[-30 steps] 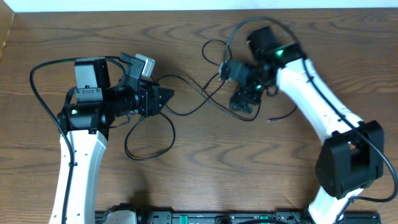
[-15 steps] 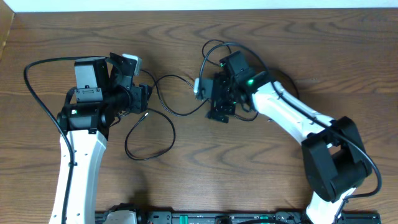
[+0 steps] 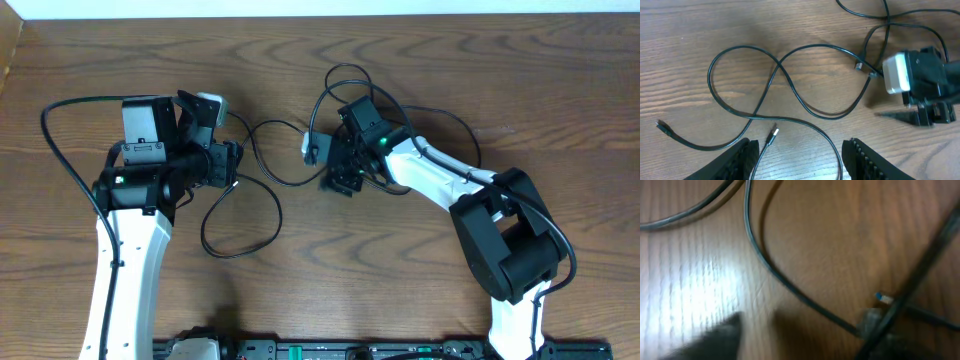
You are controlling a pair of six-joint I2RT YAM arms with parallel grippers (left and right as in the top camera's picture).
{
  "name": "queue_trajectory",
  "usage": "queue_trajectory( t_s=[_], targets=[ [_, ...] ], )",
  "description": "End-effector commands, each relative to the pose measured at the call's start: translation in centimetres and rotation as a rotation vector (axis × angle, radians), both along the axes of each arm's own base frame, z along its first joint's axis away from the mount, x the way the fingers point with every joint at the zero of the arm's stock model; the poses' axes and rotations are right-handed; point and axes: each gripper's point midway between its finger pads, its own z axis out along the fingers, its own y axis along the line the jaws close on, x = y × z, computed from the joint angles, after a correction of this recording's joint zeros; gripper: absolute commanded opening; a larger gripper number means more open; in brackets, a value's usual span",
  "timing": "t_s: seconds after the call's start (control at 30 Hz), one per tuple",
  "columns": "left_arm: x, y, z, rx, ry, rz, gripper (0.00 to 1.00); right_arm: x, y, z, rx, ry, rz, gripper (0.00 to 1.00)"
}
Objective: Untangle cables
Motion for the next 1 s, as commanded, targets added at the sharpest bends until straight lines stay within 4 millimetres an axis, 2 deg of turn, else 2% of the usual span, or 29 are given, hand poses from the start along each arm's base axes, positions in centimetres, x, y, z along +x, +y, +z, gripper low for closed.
queue_trajectory(
  t_s=[0.0, 0.03, 0.13, 0.2, 0.3, 0.37, 0.43, 0.47, 0.53, 0.57, 0.6, 0.67, 0.73, 0.8, 0.97],
  targets=[
    [-0.1, 0.0, -0.1, -0.001, 0.008, 0.009, 0.59, -0.2, 0.5, 0.3, 0.035, 0.060, -0.071, 0.24],
    [-0.2, 0.0, -0.1, -0.001, 0.013, 0.008, 0.59, -0.1, 0.5, 0.3, 0.039, 0.068, -0.086, 0.01],
    [-0.4, 0.0, -0.2, -0.002, 0.019, 0.008, 0.59, 0.1, 0.7, 1.3, 0.061, 0.091, -0.142, 0.01],
    [-0.4, 0.0, -0.2, -0.002, 0.019, 0.008, 0.59, 0.6, 0.8, 3.2, 0.091, 0.084, -0.175, 0.01],
    [-0.4, 0.0, -0.2, -0.002, 0.021, 0.008, 0.59, 2.3, 0.5, 8.4, 0.165, 0.027, -0.260, 0.01],
    [-0.4, 0.0, -0.3, -0.002, 0.022, 0.008, 0.59, 3.9, -0.5, 13.5, 0.228, -0.056, -0.328, 0.01],
    [-0.4, 0.0, -0.3, -0.002, 0.023, 0.008, 0.59, 5.4, -2.4, 19.3, 0.291, -0.172, -0.393, 0.01],
    [-0.4, 0.0, -0.3, -0.002, 0.023, 0.008, 0.59, 6.1, -4.0, 22.8, 0.325, -0.244, -0.430, 0.01],
    [-0.4, 0.0, -0.3, -0.002, 0.023, 0.008, 0.60, 7.1, -7.2, 28.1, 0.374, -0.361, -0.502, 0.01],
    [-0.4, 0.0, -0.3, -0.002, 0.024, 0.008, 0.59, 7.7, -9.8, 31.5, 0.400, -0.439, -0.559, 0.01],
    [-0.4, 0.0, -0.3, -0.002, 0.024, 0.008, 0.59, 8.1, -13.6, 35.7, 0.433, -0.533, -0.634, 0.01],
    [-0.4, 0.0, -0.3, -0.002, 0.024, 0.008, 0.59, 8.1, -18.9, 40.1, 0.463, -0.640, -0.729, 0.01],
    [-0.4, 0.0, -0.3, -0.002, 0.023, 0.008, 0.59, 7.9, -24.1, 43.2, 0.481, -0.716, -0.838, 0.01],
    [-0.4, 0.0, -0.3, -0.002, 0.023, 0.008, 0.59, 7.3, -28.7, 44.8, 0.475, -0.773, -0.918, 0.01],
    [-0.5, -0.4, -0.2, -0.021, 0.022, -0.005, 0.59, 6.5, -37.5, 45.1, 0.436, -0.815, -1.048, 0.01]
  ],
)
